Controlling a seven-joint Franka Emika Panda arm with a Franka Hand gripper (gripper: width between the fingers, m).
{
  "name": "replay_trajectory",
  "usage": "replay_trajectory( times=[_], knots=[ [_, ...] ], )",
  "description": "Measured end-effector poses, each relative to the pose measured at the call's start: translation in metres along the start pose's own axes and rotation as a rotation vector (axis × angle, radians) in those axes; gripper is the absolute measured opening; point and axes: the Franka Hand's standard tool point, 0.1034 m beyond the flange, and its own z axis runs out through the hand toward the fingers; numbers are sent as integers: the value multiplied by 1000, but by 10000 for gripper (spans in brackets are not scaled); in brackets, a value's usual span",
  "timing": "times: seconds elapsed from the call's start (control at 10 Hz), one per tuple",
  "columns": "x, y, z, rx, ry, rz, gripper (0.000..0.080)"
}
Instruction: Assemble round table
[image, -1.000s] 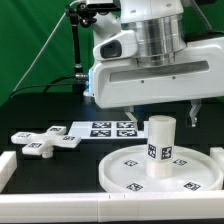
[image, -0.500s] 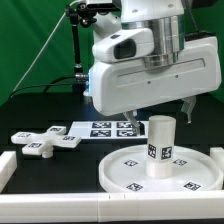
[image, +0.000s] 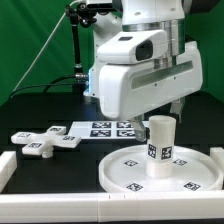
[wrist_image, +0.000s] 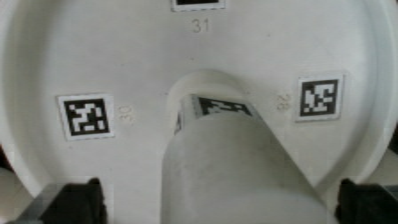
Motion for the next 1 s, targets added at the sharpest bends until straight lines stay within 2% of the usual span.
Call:
replay_trajectory(
  times=[0.2, 0.3, 0.6, 1.0],
  knots=[
    [0, 1, 0, -8, -1, -143, 649],
    [3, 2, 0, -42, -6, -267, 649],
    [12, 3, -2, -76, -59, -585, 649],
    [15, -1, -1, -85, -89, -798, 649]
  ],
)
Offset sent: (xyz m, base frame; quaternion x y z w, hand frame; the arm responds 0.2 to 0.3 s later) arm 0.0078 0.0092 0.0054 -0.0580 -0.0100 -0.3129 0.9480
